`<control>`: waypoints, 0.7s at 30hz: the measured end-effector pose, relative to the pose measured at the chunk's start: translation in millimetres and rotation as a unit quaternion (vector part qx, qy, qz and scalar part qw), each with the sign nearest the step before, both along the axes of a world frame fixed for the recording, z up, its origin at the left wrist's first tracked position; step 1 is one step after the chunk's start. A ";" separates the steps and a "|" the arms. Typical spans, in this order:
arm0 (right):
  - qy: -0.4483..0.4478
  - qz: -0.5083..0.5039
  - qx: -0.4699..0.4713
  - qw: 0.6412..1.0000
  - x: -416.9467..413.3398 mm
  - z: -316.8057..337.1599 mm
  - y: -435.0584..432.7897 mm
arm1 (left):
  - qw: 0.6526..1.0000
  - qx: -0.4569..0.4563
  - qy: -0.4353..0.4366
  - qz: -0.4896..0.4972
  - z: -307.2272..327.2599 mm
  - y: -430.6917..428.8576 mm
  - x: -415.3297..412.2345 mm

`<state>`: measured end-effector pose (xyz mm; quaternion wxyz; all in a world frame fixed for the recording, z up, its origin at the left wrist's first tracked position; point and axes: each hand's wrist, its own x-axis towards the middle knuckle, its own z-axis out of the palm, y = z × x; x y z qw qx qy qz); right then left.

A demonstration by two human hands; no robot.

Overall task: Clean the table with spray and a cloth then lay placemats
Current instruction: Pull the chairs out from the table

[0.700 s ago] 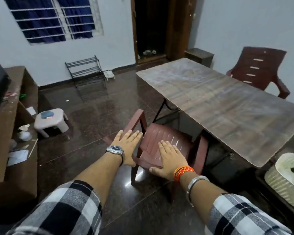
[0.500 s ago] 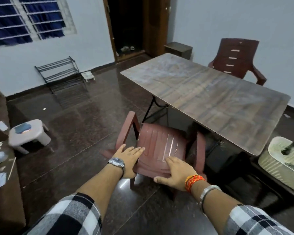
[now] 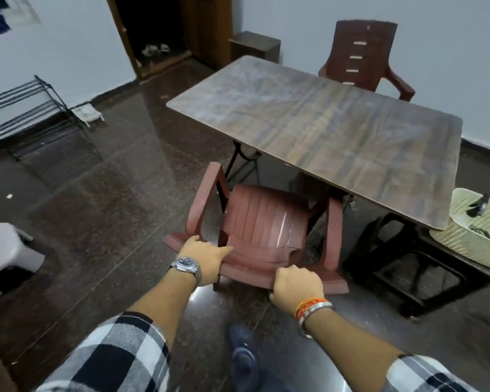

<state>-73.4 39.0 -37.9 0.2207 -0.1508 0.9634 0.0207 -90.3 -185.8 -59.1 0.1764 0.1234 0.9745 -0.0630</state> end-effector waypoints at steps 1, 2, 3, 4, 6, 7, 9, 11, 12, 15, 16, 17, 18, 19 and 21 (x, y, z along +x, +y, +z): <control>0.005 -0.007 -0.005 1.000 -4.4 -1.2 -13.1 | 1.000 -0.004 0.004 -0.012 -0.5 -13.5 -9.5; 0.010 -0.017 -0.012 1.000 -10.6 -3.5 -27.3 | 1.000 -0.010 0.010 -0.025 -1.0 -27.4 -21.2; 0.013 -0.027 -0.022 0.999 -16.8 -7.0 -40.8 | 0.999 -0.015 0.014 -0.038 -2.3 -40.8 -33.2; 0.011 -0.037 -0.031 0.999 -23.4 -7.7 -54.4 | 0.999 -0.020 0.013 -0.045 -2.7 -53.8 -45.3; 0.012 -0.054 -0.047 0.997 -37.1 -6.9 -77.0 | 0.998 -0.027 0.012 -0.052 -2.0 -76.0 -66.4; 0.014 -0.059 -0.049 0.997 -44.5 -7.1 -87.8 | 0.998 -0.027 0.010 -0.058 -1.1 -86.8 -77.6; 0.011 -0.066 -0.047 0.997 -54.5 -7.5 -106.0 | 0.997 -0.023 0.000 -0.068 -0.2 -103.4 -94.2; 0.006 -0.075 -0.045 0.996 -65.2 -7.4 -119.1 | 0.997 -0.020 0.002 -0.076 -0.7 -114.3 -108.1; 0.004 -0.082 -0.041 0.996 -71.7 -6.5 -125.4 | 0.996 -0.017 0.009 -0.084 -1.3 -119.9 -116.5; 0.014 -0.100 -0.022 0.995 -89.6 -5.3 -137.9 | 0.993 -0.014 0.020 -0.115 -1.2 -131.5 -138.4; 0.019 -0.104 -0.014 0.994 -94.5 -5.3 -138.8 | 0.993 -0.008 0.022 -0.117 -0.2 -131.9 -144.1; 0.027 -0.109 -0.006 0.994 -100.9 -6.0 -141.6 | 0.993 -0.001 0.026 -0.119 0.1 -133.5 -152.1; 0.037 -0.116 0.002 0.993 -107.4 -6.1 -143.9 | 0.992 0.006 0.033 -0.123 1.1 -134.9 -160.4; 0.046 -0.123 0.010 0.991 -114.1 -5.7 -146.4 | 0.991 0.016 0.040 -0.129 2.1 -136.3 -168.4; 0.053 -0.138 0.028 0.989 -125.1 -4.2 -148.5 | 0.989 0.026 0.045 -0.136 5.6 -136.0 -179.2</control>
